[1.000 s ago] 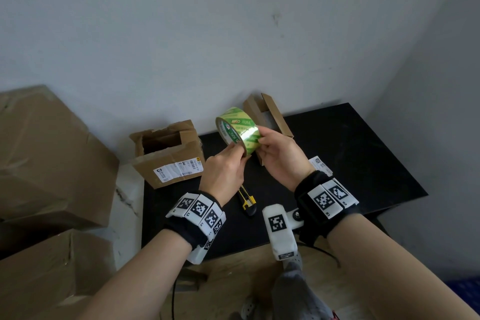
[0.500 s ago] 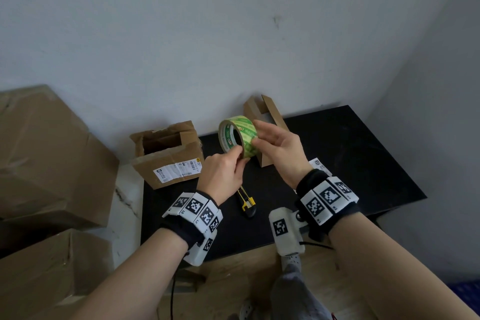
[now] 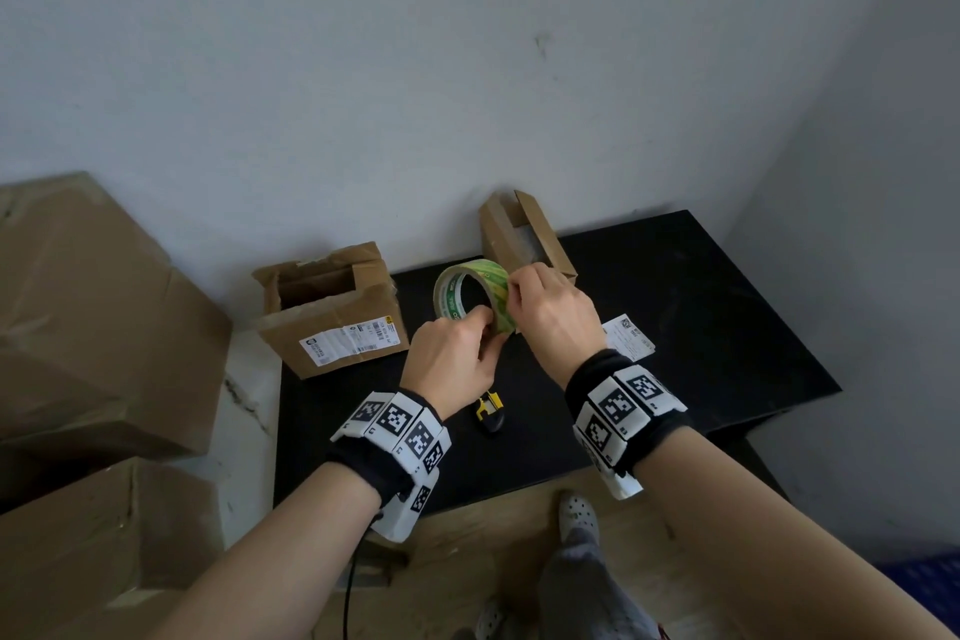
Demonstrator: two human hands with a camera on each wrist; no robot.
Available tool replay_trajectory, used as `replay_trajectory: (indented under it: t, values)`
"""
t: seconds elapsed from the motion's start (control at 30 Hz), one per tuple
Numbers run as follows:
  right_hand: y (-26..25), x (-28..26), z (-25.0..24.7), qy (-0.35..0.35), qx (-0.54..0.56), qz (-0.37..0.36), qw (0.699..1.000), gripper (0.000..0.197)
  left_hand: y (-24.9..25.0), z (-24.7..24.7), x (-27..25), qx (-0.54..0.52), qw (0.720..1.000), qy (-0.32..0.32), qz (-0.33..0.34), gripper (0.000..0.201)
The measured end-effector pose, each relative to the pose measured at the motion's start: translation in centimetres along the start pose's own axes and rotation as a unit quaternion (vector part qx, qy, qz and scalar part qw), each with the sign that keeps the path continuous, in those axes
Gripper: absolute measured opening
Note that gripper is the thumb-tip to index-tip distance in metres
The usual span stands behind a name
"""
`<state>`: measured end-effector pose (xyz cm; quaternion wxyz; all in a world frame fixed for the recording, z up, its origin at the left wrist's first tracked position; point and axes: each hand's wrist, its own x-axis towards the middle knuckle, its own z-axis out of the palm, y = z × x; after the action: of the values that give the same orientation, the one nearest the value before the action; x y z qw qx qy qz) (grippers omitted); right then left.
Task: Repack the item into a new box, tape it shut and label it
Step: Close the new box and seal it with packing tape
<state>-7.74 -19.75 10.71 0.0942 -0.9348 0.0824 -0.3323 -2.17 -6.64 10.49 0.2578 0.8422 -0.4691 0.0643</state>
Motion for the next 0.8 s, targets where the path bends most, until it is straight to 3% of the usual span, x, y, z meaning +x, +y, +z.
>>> replay_trajectory:
  t: [0.27,0.4,0.47,0.8]
  values:
    - [0.6,-0.6,-0.6,-0.059,0.094,0.054,0.992,0.003,0.6,0.5,-0.1,0.010,0.999,-0.045,-0.023,0.014]
    - [1.4,-0.5,-1.5,-0.150,0.242,0.183,0.941,0.011,0.2,0.8,-0.4,0.008,0.998,-0.059,-0.021,0.014]
    - [1.7,-0.3,-1.7,-0.175,0.266,0.215,0.923,0.009,-0.2,0.7,-0.7,0.008,0.998,-0.057,-0.014,0.012]
    - [1.8,-0.6,-1.6,-0.169,0.232,0.122,0.950,0.008,0.4,0.5,-0.5,0.007,0.995,-0.091,-0.033,0.016]
